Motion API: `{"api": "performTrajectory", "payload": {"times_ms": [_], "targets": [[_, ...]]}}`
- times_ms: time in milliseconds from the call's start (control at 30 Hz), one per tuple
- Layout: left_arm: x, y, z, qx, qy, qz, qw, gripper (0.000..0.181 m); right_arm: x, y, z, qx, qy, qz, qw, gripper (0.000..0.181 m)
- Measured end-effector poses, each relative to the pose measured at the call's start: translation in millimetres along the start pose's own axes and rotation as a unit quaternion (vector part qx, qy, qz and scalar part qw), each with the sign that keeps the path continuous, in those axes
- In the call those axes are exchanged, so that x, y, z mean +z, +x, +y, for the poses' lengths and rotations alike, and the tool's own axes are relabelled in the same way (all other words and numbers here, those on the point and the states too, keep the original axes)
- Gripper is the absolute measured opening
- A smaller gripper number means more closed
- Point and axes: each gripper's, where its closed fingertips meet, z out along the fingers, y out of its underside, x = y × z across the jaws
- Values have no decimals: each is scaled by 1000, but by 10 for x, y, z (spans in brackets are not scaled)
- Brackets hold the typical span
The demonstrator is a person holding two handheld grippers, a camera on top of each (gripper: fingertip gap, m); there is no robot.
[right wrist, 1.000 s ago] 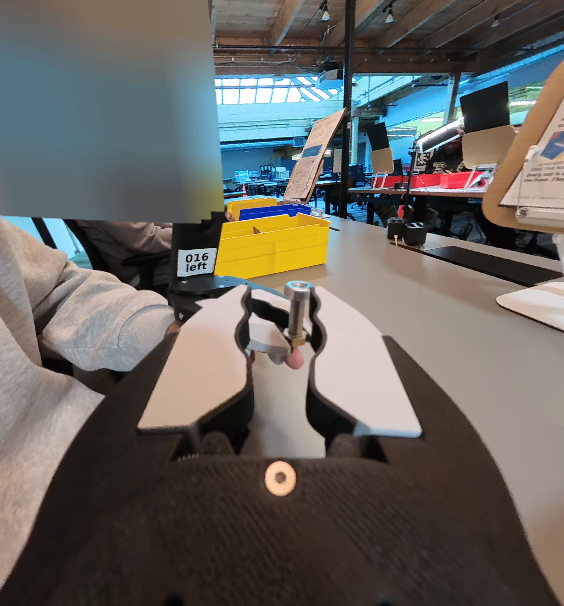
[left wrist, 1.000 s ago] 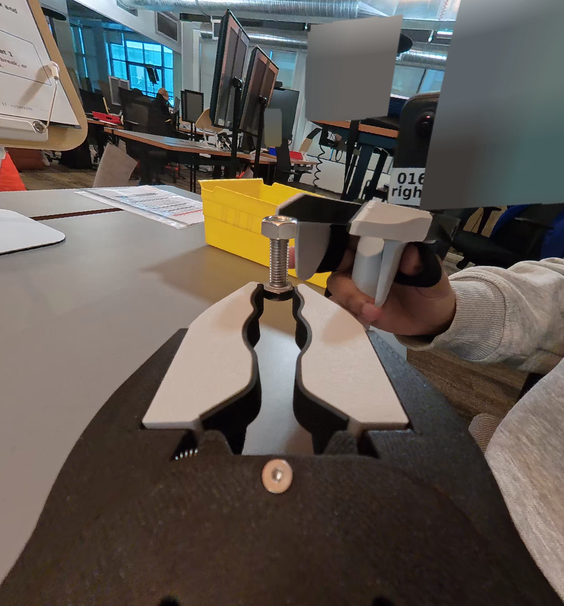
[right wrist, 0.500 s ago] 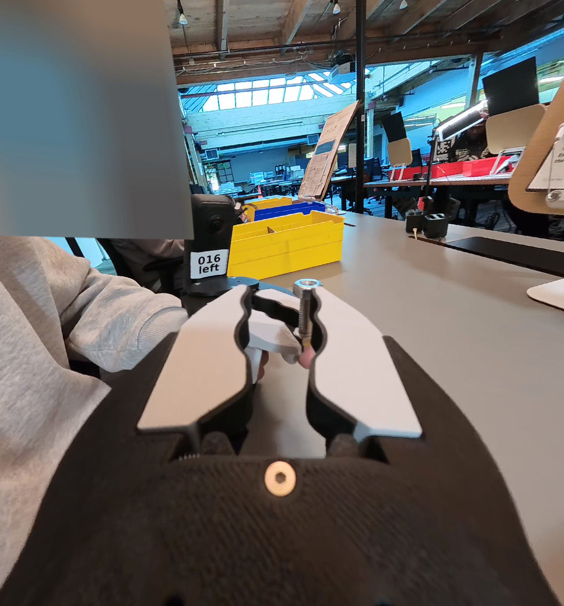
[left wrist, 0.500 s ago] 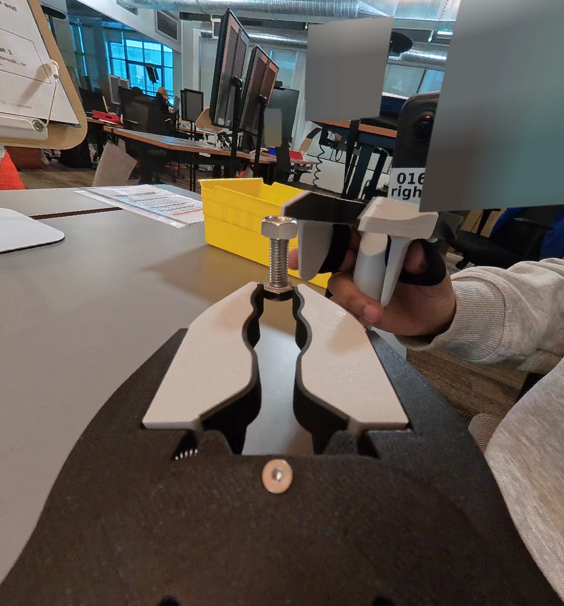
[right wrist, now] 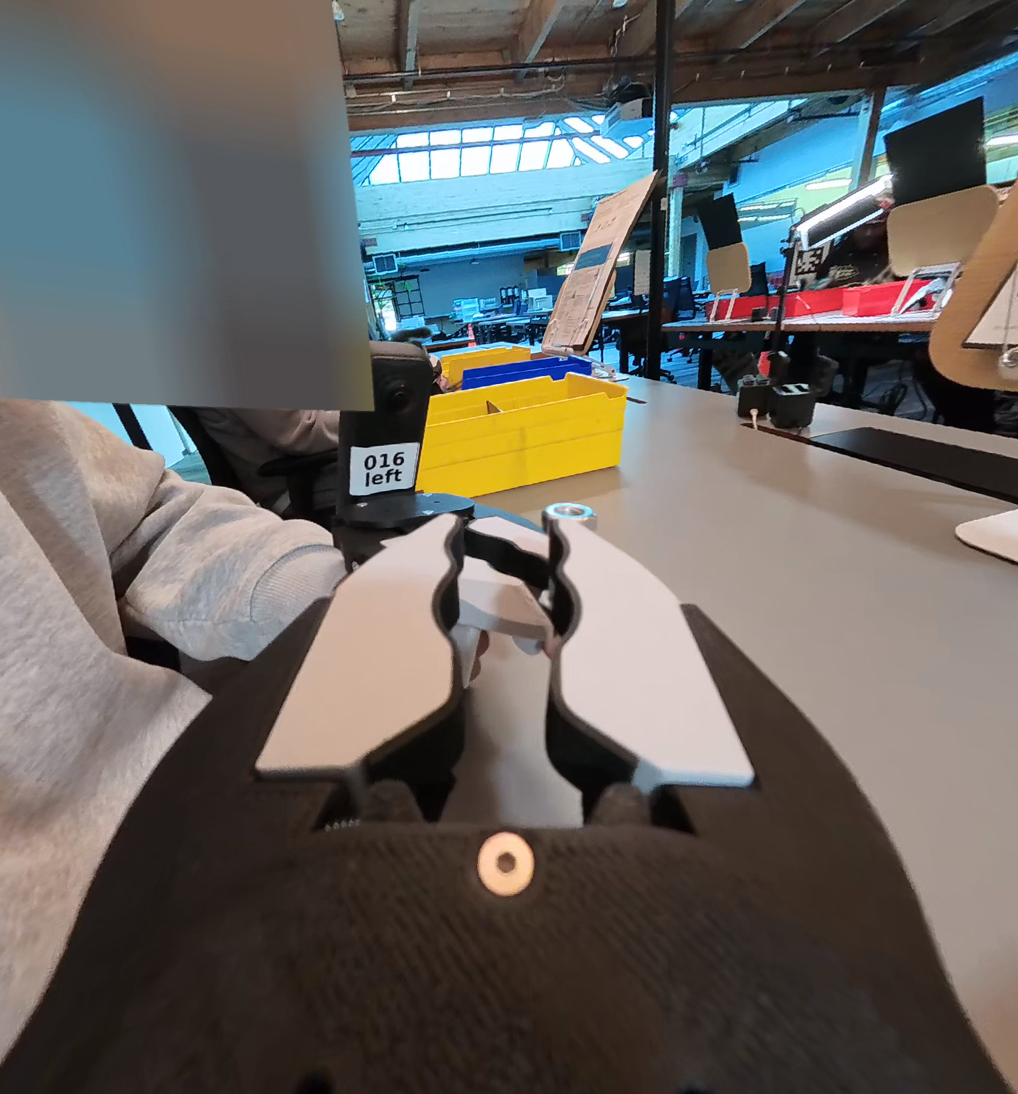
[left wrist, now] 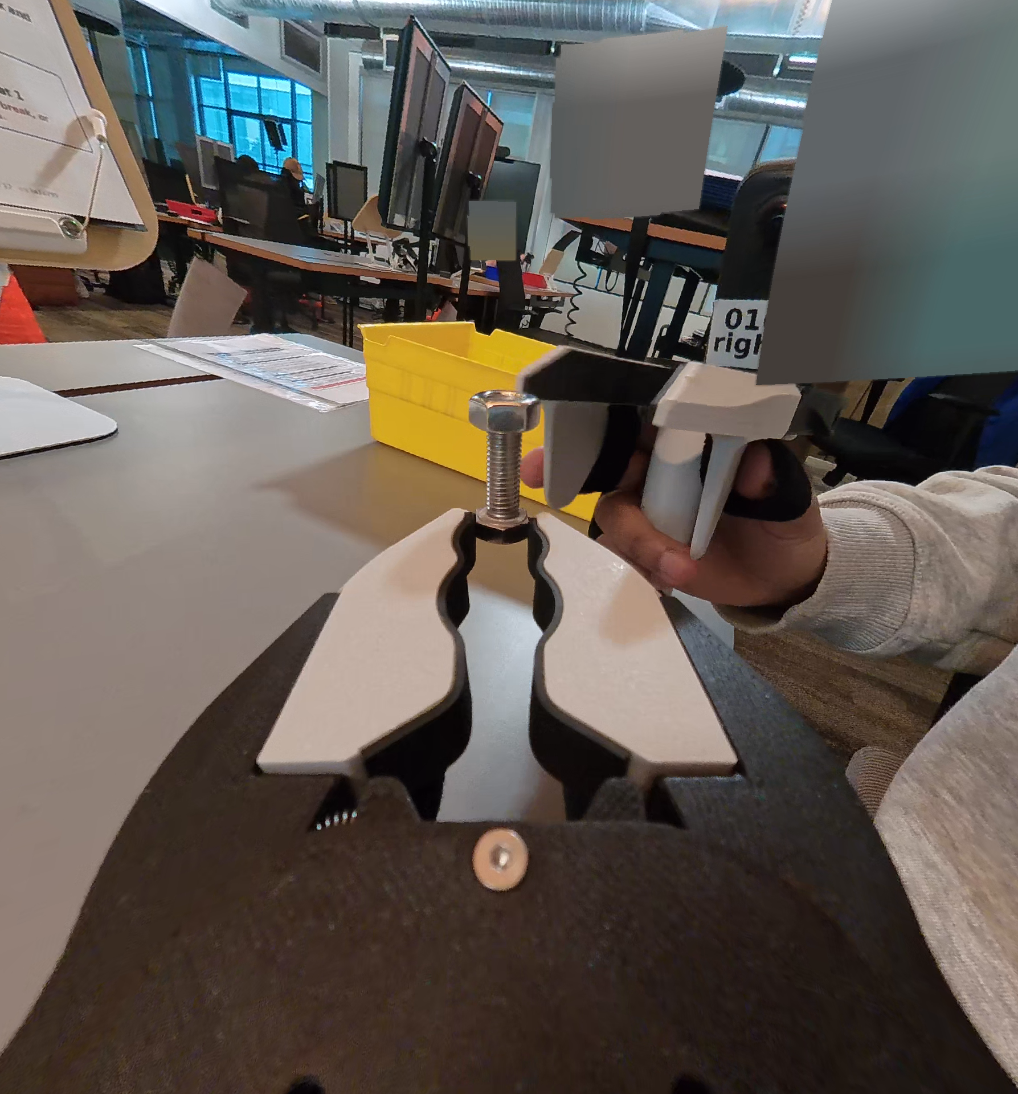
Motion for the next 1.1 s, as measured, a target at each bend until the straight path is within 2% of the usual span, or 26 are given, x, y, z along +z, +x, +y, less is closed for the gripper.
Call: {"api": "performTrajectory", "payload": {"times_ms": [167,300,367,400,667,733,800,900,1033,1100], "targets": [[-2,-12,0,-5,0,-1,1000,17,14,57,3,0,9,13,1000,46],[-6,-29,-4,-6,1,-4,1000,17,38,-6,45,6,-4,-3,1000,44],[-5,-28,-5,-6,1,-4,1000,17,24,-43,35,0,-9,-12,1000,29],[-5,-26,-4,-5,0,-4,1000,17,22,-37,34,-2,-10,-9,1000,28],[-5,-24,-4,-3,0,-5,1000,17,36,18,30,-11,0,10,1000,48],[-8,-33,-7,-4,0,-6,1000,17,37,-21,32,-11,-3,0,1000,44],[-8,-34,-8,-3,1,-7,1000,17,28,-74,34,-3,-12,-16,1000,24],[-6,-29,-6,-2,0,-6,1000,17,16,-44,-6,-4,0,-4,1000,28],[-7,-34,-9,-3,0,-7,1000,17,13,26,-33,-12,16,15,1000,45],[-12,-47,-15,-6,2,-8,1000,17,35,10,8,-5,7,8,1000,49]]}}
